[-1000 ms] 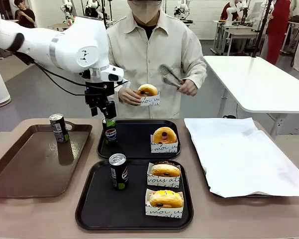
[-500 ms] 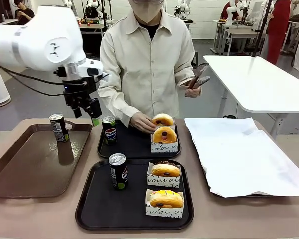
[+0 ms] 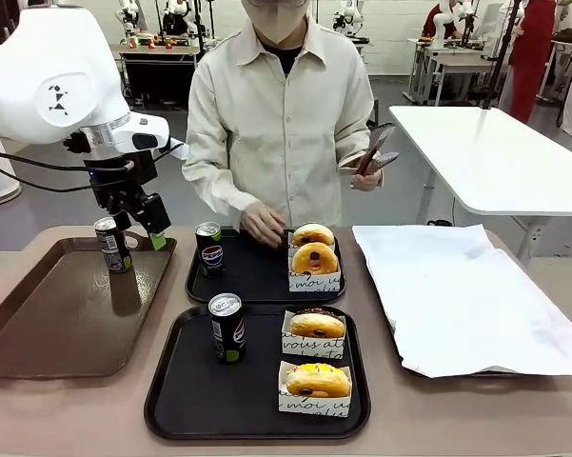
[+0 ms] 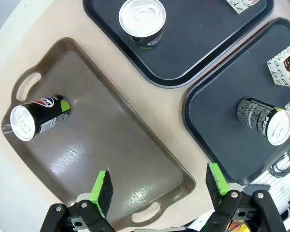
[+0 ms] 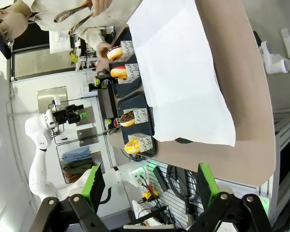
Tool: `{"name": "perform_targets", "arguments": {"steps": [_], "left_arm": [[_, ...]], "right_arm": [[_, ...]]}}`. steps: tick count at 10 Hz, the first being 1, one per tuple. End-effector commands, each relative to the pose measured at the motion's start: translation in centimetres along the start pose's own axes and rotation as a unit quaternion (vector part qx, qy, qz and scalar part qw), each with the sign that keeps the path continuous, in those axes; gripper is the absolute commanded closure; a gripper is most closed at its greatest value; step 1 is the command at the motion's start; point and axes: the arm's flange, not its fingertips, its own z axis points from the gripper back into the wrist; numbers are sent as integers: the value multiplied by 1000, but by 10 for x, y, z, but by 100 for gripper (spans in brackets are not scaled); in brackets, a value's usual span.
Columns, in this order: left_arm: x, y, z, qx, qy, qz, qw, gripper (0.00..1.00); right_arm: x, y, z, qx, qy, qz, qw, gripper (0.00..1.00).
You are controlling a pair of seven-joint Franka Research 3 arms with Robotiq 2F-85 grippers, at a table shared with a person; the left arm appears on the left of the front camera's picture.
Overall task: Set up donuts and drinks on trays.
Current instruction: Pick up one Pepsi coke from the Handle tray and place it on the Flat Tray without a Pepsi coke.
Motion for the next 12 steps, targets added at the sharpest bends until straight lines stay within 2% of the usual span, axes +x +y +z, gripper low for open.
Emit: {"name": "perform_targets", "arguments": {"steps": [1, 5, 6, 7, 8, 9, 10, 11, 12], "left_arm": [[11, -1, 0, 0, -2, 0, 1000, 0], [8, 0, -1, -2, 0, -2, 1000, 0], [-19, 23, 3, -65, -22, 53, 996, 0], [-50, 38, 1, -104, -21, 86, 991, 0], [-79, 58, 1, -125, 7, 101, 987, 0], [-116, 82, -1, -170, -9, 137, 976, 0], [-140, 98, 2, -203, -41, 154, 966, 0], [-172, 122, 11, -263, -112, 171, 943, 0], [-198, 136, 16, -310, -164, 185, 918, 0]], "right_arm": [[1, 0, 1, 12, -4, 4, 1000, 0], [1, 0, 1, 12, -4, 4, 1000, 0], [1, 0, 1, 12, -4, 4, 1000, 0], [1, 0, 1, 12, -4, 4, 1000, 0], [1, 0, 1, 12, -4, 4, 1000, 0], [1, 0, 1, 12, -4, 4, 1000, 0], [1, 0, 1, 12, -4, 4, 1000, 0], [1, 0, 1, 12, -4, 4, 1000, 0], [1, 0, 1, 12, -4, 4, 1000, 0]]}}
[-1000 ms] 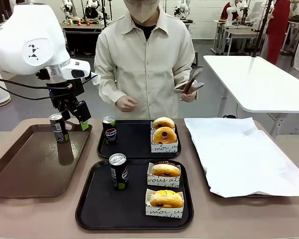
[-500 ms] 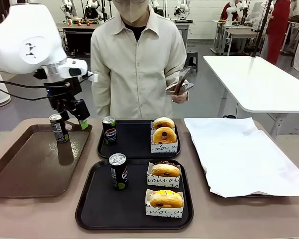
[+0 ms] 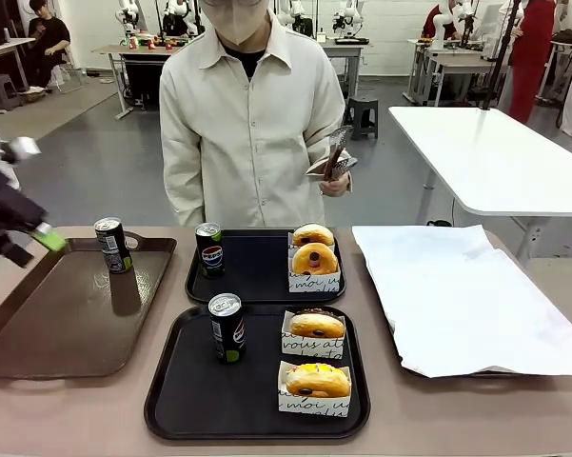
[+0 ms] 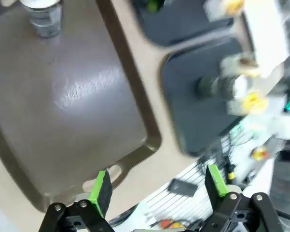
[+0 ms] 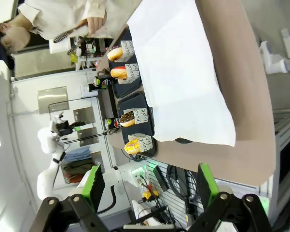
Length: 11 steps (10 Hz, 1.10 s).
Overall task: Set up donuts and drinks on trays.
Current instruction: Pick up one Pepsi coke from the Handle tray and place it on the Flat Tray without a Pepsi coke.
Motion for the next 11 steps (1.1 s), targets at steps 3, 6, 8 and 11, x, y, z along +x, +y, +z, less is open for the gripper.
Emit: {"name": "perform_targets", "arguments": {"steps": [3, 6, 8, 11], "left_arm": [[-22, 71, 52, -155, -111, 34, 981, 0], [-23, 145, 61, -225, -78, 61, 969, 0], [-26, 168, 63, -251, -80, 53, 963, 0], [-33, 170, 54, -246, -75, 64, 964, 0]], "right_arm": [[1, 0, 1, 12, -4, 5, 1000, 0], [1, 0, 1, 12, -4, 5, 1000, 0], [1, 0, 1, 12, -4, 5, 1000, 0], [1, 0, 1, 12, -4, 5, 1000, 0]]}}
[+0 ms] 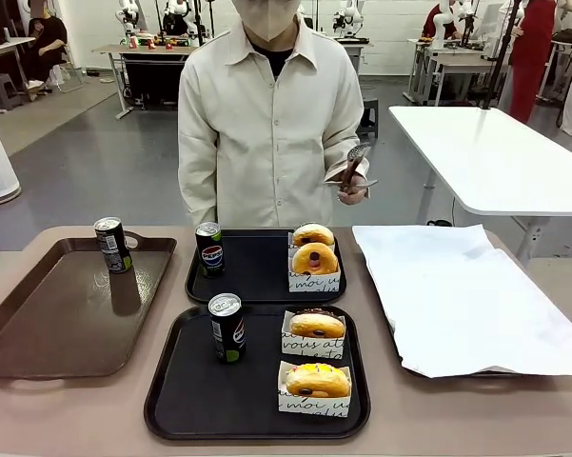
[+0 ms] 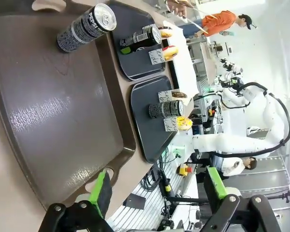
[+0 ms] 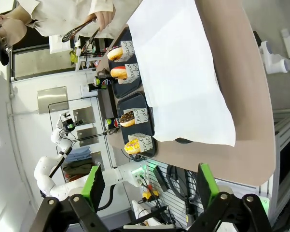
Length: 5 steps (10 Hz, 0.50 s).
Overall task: Set up donuts and drinks on trays.
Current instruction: Pick up one Pepsi coke from the Handle tray and place it on the Flat Tray without a Pepsi coke.
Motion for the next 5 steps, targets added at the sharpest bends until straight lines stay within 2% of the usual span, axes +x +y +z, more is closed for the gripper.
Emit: {"name": "perform_targets", "arguments": {"steps": [1, 5], "left_arm": [[-3, -3, -6, 0, -2, 8, 1000, 0], [-3, -3, -6, 0, -2, 8, 1000, 0]], "right_arm": [[1, 0, 1, 11, -4, 5, 1000, 0], [1, 0, 1, 11, -4, 5, 1000, 0]]}}
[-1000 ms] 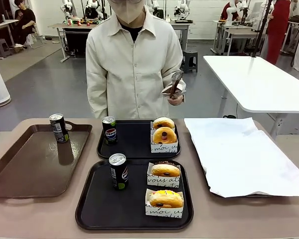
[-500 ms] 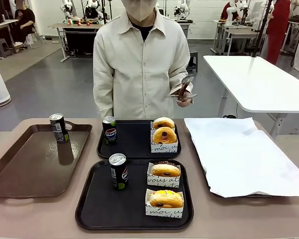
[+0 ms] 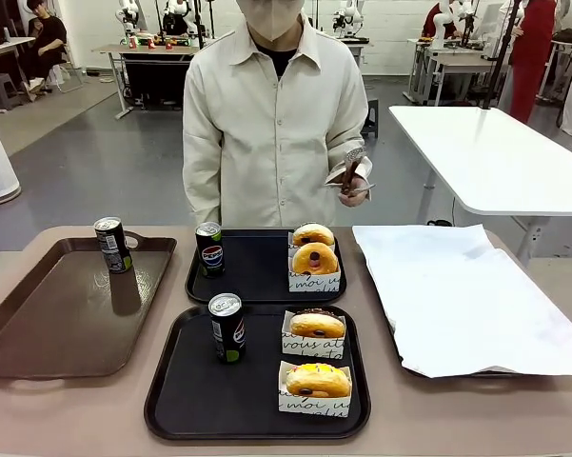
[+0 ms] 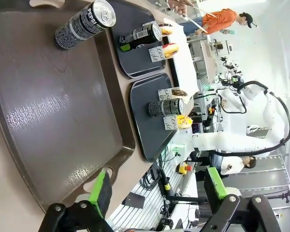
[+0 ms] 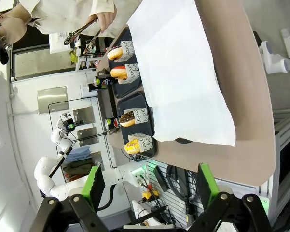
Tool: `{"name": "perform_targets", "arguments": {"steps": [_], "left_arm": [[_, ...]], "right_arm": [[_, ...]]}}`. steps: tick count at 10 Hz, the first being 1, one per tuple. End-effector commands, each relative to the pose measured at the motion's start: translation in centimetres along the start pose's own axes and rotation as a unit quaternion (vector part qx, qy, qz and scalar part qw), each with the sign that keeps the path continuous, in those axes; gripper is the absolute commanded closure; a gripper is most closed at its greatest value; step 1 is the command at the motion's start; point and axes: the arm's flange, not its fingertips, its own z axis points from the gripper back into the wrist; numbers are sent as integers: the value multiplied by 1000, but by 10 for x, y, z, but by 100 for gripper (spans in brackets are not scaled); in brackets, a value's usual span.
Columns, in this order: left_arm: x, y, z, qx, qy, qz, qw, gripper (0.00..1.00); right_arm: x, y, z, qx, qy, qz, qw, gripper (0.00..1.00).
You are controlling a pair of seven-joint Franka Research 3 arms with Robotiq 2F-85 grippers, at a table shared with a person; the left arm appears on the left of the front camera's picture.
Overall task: Set up donuts and drinks on trays.
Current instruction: Pick up one Pepsi coke from the Handle tray and place it on the Flat Tray without a Pepsi coke.
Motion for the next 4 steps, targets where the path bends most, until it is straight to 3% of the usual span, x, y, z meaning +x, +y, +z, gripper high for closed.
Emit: {"name": "perform_targets", "arguments": {"steps": [1, 4], "left_arm": [[-3, -3, -1, 0, -8, 5, 1000, 0], [-3, -3, -1, 0, -8, 5, 1000, 0]], "right_arm": [[1, 0, 1, 11, -4, 5, 1000, 0], [1, 0, 1, 11, -4, 5, 1000, 0]]}}
